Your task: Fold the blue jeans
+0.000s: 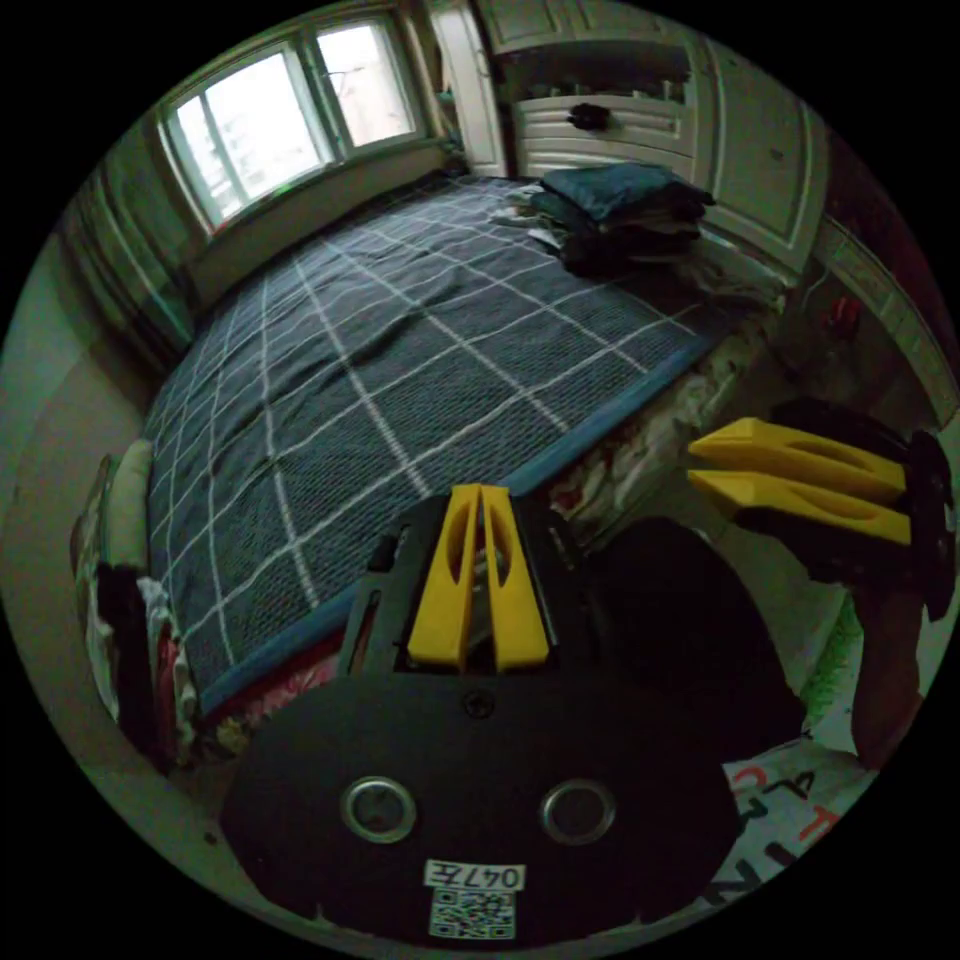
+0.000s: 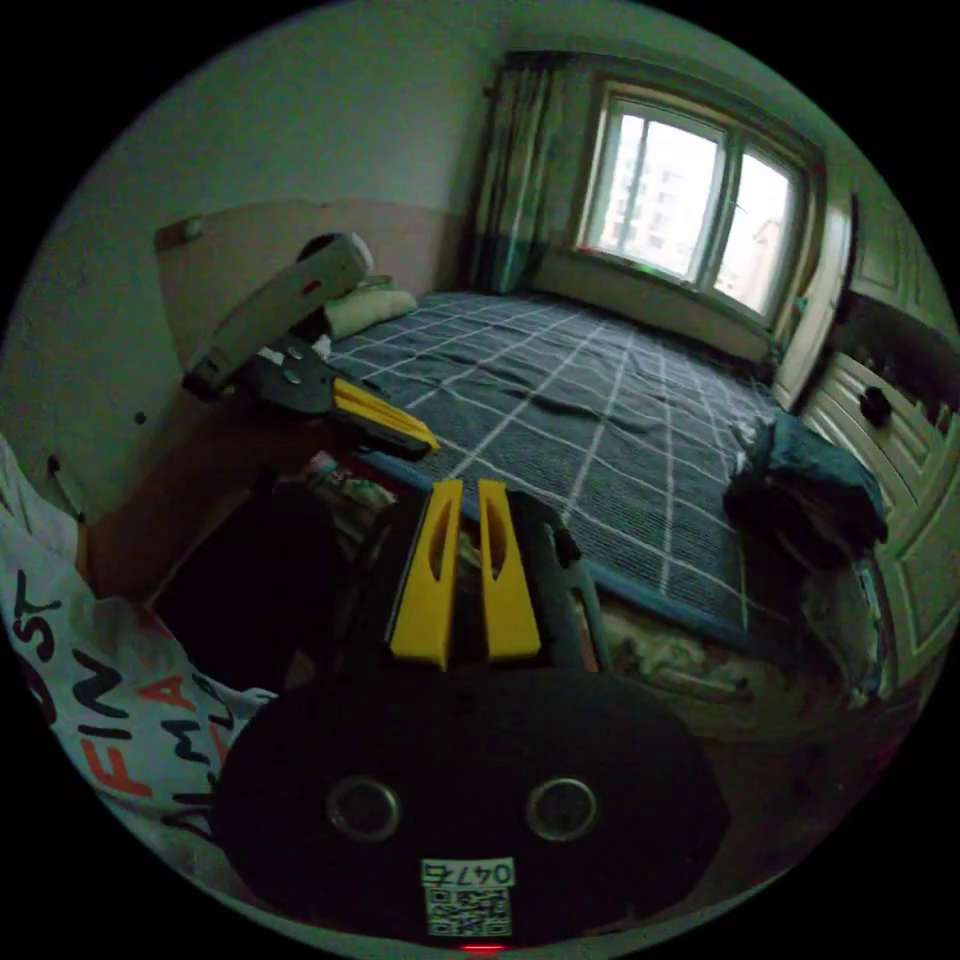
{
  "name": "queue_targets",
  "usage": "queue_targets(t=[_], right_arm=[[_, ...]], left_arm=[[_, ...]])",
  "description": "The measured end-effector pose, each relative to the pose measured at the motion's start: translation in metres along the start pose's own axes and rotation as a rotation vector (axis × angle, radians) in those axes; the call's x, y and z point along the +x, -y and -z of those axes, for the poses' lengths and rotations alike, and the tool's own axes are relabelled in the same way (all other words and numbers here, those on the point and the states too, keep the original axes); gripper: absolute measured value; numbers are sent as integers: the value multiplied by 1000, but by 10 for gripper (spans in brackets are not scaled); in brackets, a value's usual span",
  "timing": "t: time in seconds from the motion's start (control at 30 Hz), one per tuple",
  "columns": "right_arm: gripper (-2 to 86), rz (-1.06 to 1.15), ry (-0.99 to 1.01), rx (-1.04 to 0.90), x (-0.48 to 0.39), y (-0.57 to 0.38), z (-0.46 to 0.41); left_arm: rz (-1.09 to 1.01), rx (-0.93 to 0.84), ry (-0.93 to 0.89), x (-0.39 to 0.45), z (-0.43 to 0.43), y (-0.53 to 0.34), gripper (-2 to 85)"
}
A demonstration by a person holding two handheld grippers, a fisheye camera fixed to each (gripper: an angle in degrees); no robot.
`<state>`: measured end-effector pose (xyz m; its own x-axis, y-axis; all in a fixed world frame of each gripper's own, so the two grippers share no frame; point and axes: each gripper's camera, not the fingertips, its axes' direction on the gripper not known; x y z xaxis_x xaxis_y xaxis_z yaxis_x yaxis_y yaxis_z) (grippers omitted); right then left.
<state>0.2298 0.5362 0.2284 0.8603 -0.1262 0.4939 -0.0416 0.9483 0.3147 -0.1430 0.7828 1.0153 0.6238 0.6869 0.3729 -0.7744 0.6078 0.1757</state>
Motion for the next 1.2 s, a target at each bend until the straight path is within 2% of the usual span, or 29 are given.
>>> queue_targets(t=[0.27, 0.43, 0.5, 0.6, 0.77, 0.93, 1.03, 1.2], right_arm=[[10, -211, -103, 30, 186, -40, 84], [18, -381, -401, 87, 356, -47, 155], [24, -412, -410, 68, 414, -42, 177], [30, -379, -445, 68, 494, -15, 205], [62, -338, -688, 101, 622, 56, 238], [66, -215, -863, -89, 742, 128, 243], [52, -144, -895, -256, 791, 156, 240], [38, -79, -896, -350, 855, 193, 246]], left_arm=[[-55, -25, -74, 123, -96, 124, -10], [-89, -125, -112, 166, -148, 168, -10], [-83, -123, -141, 176, -161, 184, -10], [-68, -117, -179, 191, -181, 209, -10], [-49, -164, -165, 215, -223, 243, -10], [-65, -166, -171, 234, -248, 267, -10], [-59, -180, -174, 239, -264, 278, -10], [-20, -194, -286, 239, -287, 295, -10]])
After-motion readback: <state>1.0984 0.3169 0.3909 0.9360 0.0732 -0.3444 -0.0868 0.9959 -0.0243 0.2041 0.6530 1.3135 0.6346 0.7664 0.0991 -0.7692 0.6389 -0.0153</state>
